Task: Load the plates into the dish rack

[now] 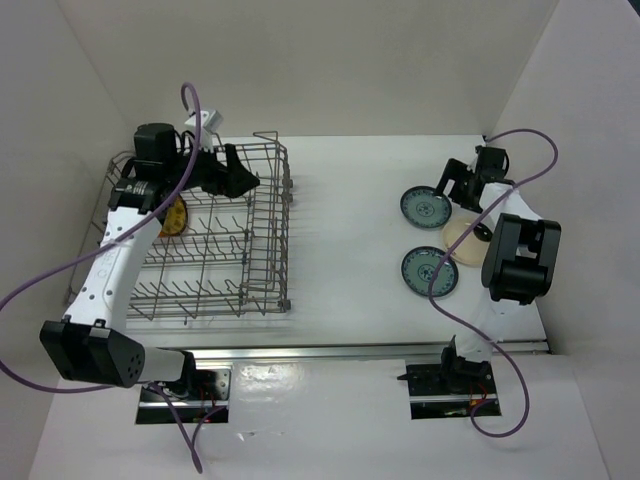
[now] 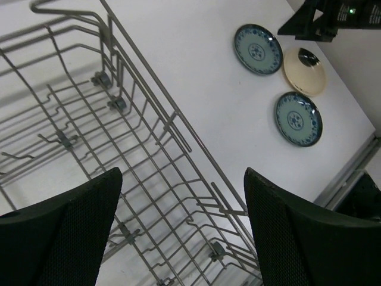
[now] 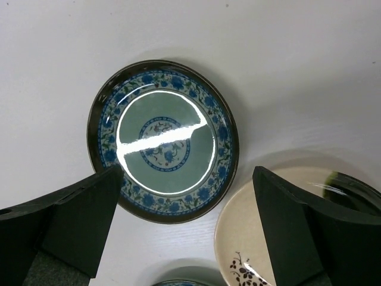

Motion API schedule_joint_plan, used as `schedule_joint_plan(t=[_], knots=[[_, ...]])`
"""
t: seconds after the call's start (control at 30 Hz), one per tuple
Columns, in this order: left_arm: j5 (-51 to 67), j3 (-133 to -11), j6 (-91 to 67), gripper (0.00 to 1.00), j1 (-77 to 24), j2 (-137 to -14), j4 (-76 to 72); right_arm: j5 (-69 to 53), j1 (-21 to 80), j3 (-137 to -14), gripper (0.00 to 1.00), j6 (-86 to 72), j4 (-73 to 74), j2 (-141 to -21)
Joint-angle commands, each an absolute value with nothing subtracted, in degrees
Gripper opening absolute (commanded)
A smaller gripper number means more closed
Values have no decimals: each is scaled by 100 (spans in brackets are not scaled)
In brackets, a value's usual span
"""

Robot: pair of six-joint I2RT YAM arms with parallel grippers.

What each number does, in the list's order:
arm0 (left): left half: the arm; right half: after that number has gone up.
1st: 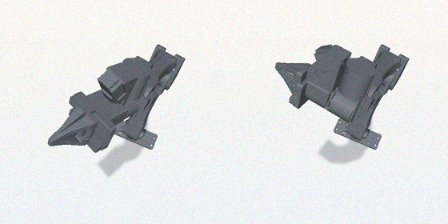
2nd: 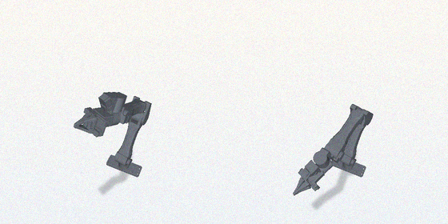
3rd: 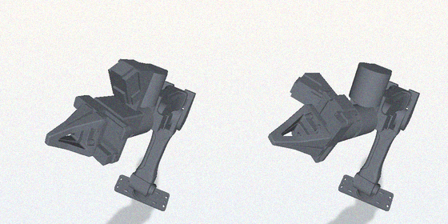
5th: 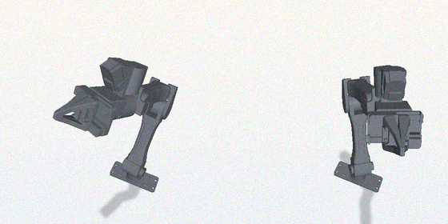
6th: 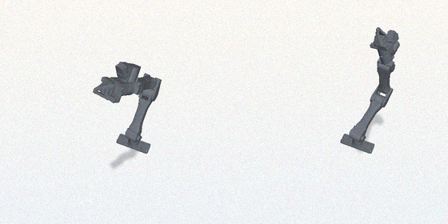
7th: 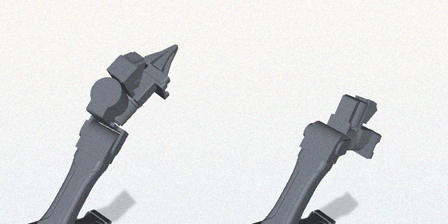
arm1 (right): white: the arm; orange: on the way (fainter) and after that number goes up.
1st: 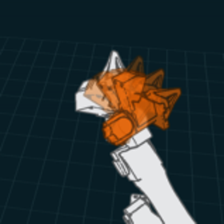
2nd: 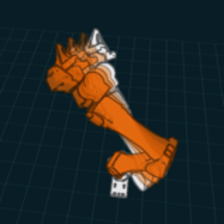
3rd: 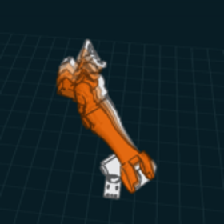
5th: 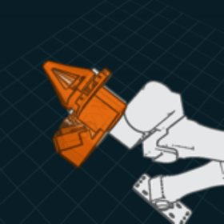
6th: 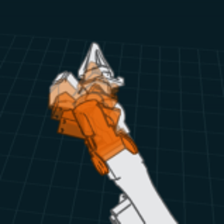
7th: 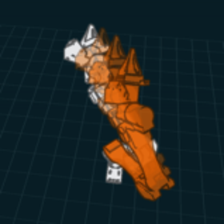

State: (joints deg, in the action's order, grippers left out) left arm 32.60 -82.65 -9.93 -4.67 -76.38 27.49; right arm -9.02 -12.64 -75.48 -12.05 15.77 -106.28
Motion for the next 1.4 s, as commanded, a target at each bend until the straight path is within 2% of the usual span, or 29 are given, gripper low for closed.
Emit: schedule_joint_plan(t=[0.0, 0.07, 0.2, 0.4, 0.47, 0.53, 0.57, 0.63, 0.67, 0.77, 0.8, 0.97, 1.17, 1.37], knots=[[3595, -8148, -1063, 89, -606, -7620, 2567, -1116, -1353, -7734, 98, -984, 1354, -10731], [3595, -8147, -1063, 89, -606, -7734, 2566, -1212, -1406, -7787, 98, -932, 1249, -10950], [3542, -8332, -1063, 89, -729, -7796, 2672, -1494, -1459, -8287, 88, -879, 1599, -11636], [3665, -8385, -1063, 89, -887, -7743, 2672, -1494, -1512, -8174, 86, -879, 1424, -11874], [3665, -8385, -1063, 89, -940, -7691, 2672, -1494, -1512, -8174, 79, -879, 1424, -12031], [3665, -8385, -1063, 89, -940, -7690, 2672, -1494, -1512, -8174, 71, -879, 1424, -12111], [3665, -8385, -1116, 89, -993, -7690, 2672, -1546, -1512, -8174, 60, -931, 1424, -12172], [3665, -8385, -1116, 89, -1054, -7690, 2672, -1617, -1512, -8174, 49, -932, 1424, -12225], [3613, -8385, -1116, 89, -1107, -7690, 2672, -1669, -1512, -8113, 36, -984, 1424, -12226], [3612, -8385, -1186, 89, -1212, -7638, 2611, -1723, -1512, -8112, 14, -1037, 1424, -12287], [3699, -8385, -1187, 89, -1213, -7638, 2558, -1723, -1512, -8112, 0, -1089, 1424, -12287], [4104, -8095, -1800, 89, -1633, -7638, 1743, -2011, -1512, -7981, 0, -1282, 1424, -11893], [3877, -8341, -2275, 84, -2363, -8261, 1161, -2995, -1450, -7876, 0, -1406, 1424, -10558], [3481, -8350, -2917, 80, -2628, -9103, 449, -3050, -669, -7823, 0, -1345, 1617, -9309]])
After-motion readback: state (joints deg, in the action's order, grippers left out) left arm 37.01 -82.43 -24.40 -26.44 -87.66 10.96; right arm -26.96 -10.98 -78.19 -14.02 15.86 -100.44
